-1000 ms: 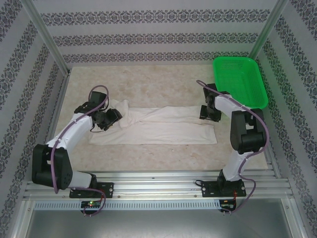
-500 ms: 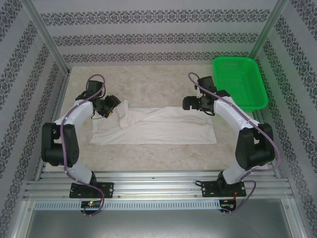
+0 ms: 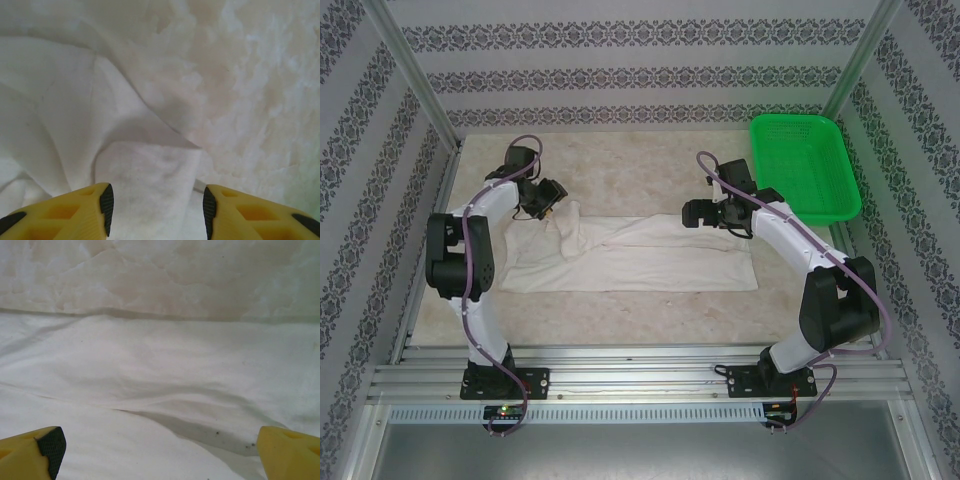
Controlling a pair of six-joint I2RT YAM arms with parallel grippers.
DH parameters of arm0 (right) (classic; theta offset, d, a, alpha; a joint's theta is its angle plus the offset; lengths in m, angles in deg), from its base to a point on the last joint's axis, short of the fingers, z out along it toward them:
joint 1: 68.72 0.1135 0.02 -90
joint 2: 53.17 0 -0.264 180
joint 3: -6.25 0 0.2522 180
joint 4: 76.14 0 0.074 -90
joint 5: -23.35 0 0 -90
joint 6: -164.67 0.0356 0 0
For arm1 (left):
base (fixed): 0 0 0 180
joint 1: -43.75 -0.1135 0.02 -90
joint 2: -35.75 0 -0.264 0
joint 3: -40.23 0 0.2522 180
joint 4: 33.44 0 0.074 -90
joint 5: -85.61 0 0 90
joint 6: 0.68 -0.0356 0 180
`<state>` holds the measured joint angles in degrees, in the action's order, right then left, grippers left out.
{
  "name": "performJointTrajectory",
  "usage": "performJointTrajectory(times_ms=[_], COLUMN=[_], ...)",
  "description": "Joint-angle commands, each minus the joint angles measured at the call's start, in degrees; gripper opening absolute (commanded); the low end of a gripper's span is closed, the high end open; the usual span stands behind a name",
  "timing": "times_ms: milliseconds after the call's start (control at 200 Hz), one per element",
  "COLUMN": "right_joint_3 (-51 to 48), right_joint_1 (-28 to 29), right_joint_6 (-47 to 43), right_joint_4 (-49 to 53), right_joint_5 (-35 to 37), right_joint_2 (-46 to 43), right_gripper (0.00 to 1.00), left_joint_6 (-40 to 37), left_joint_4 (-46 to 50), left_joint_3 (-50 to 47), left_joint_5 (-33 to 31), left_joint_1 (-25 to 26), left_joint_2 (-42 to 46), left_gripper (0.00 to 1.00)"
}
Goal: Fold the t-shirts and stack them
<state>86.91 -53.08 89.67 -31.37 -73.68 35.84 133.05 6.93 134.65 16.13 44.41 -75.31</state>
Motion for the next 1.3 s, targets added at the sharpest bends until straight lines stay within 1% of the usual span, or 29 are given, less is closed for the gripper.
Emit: performJointTrajectory(times_ms=[0,315,634,814,904,994,1064,1294], right_joint_3=[1.0,1.8,1.7,1.4,1.4,1.5,1.4,1.4], right_joint_1=[0.5,0.5,0.5,0.4,0.5,0.5,0.5,0.1], right_joint_6=[-0.4,-0.2,0.3,0.5,0.7,1.0,1.1,1.4], right_joint_4=[0.5,1.2,1.5,1.6,1.8,1.6,1.7,1.8], right_joint_5=[-0.9,0.3,1.0,1.8,2.0,2.1,2.1,3.8], right_joint_2=[-1.3,-1.0,-1.5,-1.9,-1.7,-1.6,-1.5,-0.2], right_gripper=[0.98,0.98,0.98,0.98,0.98,0.98,0.98,0.98], left_joint_6=[-2.3,-3.4,-6.0,-4.8,-4.1,-3.9,-4.0,-4.3], left_joint_4=[3.4,3.6,7.1,2.8,1.8,1.4,1.5,1.4], left_joint_3=[1.2,0.1,-0.3,-1.3,-0.9,-1.1,-1.0,-1.9], left_joint_5=[-0.7,0.8,-1.6,0.9,1.7,1.7,1.9,2.9], left_joint_1=[-0.4,-0.2,-0.2,0.4,0.6,0.6,0.6,0.7], left_joint_2=[-2.0,-3.5,-2.8,-2.8,-2.9,-1.9,-1.1,1.1], left_gripper=[0.51,0.51,0.52,0.51,0.48,0.41,0.38,0.23])
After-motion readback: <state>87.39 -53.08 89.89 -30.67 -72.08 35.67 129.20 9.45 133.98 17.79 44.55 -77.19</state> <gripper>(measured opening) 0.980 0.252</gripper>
